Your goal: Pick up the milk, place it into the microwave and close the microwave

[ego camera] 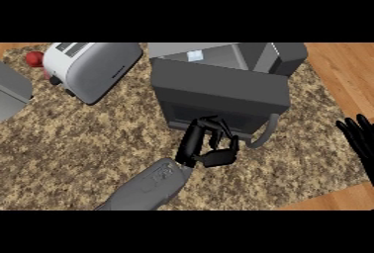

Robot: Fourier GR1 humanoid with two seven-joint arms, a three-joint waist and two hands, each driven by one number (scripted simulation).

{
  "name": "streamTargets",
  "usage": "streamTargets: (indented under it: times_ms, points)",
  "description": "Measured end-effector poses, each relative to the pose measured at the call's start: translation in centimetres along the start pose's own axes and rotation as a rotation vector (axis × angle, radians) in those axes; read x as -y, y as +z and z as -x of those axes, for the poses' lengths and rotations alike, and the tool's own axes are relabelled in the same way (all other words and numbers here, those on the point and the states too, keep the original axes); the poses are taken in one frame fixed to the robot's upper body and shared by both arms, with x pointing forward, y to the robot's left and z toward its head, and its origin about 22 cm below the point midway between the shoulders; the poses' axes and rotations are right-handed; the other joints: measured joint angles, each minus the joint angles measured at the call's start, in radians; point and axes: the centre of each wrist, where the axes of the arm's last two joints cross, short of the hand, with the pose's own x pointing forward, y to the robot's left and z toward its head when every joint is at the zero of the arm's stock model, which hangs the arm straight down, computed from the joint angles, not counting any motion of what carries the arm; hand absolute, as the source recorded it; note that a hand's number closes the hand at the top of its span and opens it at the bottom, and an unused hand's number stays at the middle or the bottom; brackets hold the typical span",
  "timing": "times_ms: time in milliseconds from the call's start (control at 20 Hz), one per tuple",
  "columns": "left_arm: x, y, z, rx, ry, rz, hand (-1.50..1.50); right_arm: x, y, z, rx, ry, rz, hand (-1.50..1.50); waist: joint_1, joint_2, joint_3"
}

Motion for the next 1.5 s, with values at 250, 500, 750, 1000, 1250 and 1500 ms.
streamTargets:
  times_ms: [250,500,750,1000,1250,1500]
  points:
    - [-0.2,-1.9,-1.0,-0.015,-0.004,-0.085,-1.5,1.1,-1.1,-1.2,0.033,0.017,-0.016,-1.5,-0.026,0.009,0.002]
    - [-0.6,-3.4,-1.6,-0.058,-0.007,-0.163,-1.5,3.4,-3.3,-4.3,0.086,0.21,-0.04,1.5,-0.057,0.016,0.001]
    - [-0.3,-3.3,-2.0,-0.068,0.033,-0.216,-1.5,5.1,-5.1,-7.0,0.128,0.384,-0.053,1.5,-0.067,0.023,0.001]
    - [-0.1,-3.5,-2.4,-0.059,0.063,-0.23,-1.5,5.9,-6.1,-8.3,0.143,0.471,-0.058,1.5,-0.063,0.036,0.002]
    - [0.1,-3.6,-2.5,-0.051,0.074,-0.242,-1.5,6.3,-6.8,-8.8,0.155,0.512,-0.055,1.5,-0.062,0.043,0.004]
    - [0.2,-3.8,-2.6,-0.039,0.087,-0.243,-1.5,6.6,-7.5,-9.1,0.163,0.536,-0.054,1.5,-0.058,0.049,0.004]
